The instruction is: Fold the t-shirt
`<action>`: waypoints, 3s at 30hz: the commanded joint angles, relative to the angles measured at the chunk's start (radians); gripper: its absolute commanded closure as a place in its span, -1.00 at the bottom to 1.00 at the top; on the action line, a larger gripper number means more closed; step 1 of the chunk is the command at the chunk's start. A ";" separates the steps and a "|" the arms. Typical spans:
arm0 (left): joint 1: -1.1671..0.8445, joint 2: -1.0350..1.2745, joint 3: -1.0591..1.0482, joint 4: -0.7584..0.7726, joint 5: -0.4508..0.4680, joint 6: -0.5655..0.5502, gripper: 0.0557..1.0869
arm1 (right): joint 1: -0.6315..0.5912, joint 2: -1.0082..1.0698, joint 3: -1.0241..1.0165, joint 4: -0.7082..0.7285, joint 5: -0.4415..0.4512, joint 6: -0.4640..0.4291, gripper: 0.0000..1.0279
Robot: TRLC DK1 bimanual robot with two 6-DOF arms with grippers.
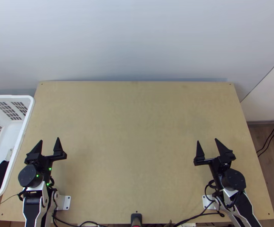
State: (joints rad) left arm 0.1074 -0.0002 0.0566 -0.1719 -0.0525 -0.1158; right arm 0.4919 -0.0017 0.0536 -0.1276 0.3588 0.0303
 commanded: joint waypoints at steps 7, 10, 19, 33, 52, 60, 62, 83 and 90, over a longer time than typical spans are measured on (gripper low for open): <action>0.000 0.000 0.000 0.000 0.000 -0.001 -0.92 | 0.000 0.000 0.000 0.000 0.000 0.000 -0.93; 0.000 0.000 0.000 0.000 0.000 -0.002 -0.92 | 0.000 0.000 0.000 0.000 0.000 0.000 -0.93; -0.032 0.000 0.000 -0.005 0.006 -0.022 -0.92 | 0.011 -0.001 -0.009 0.066 -0.001 0.068 -0.93; 0.083 -0.001 0.034 0.018 -0.125 0.042 -0.92 | -0.110 -0.001 -0.052 0.284 0.083 -0.211 -0.93; 0.261 0.626 0.695 -0.189 -0.201 0.038 -0.92 | -0.044 0.192 0.140 0.341 0.111 -0.377 -0.93; 0.445 0.787 0.855 -0.175 -0.193 0.002 -0.92 | -0.095 0.555 0.427 0.082 0.152 -0.105 -0.93; 0.518 0.841 0.887 -0.184 -0.161 -0.007 -0.92 | -0.092 0.595 0.448 0.065 0.154 -0.072 -0.93; 0.951 1.434 1.140 -0.304 0.033 -0.245 -0.92 | 0.045 0.617 0.430 0.057 0.262 -0.029 -0.93; 1.015 1.685 1.198 -0.357 0.180 -0.456 -0.92 | 0.051 0.646 0.397 0.085 0.296 -0.087 -0.93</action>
State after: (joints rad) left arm 1.0595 1.4605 1.1877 -0.4747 0.0086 -0.4210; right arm 0.5358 0.6216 0.4778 -0.0654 0.6292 -0.0105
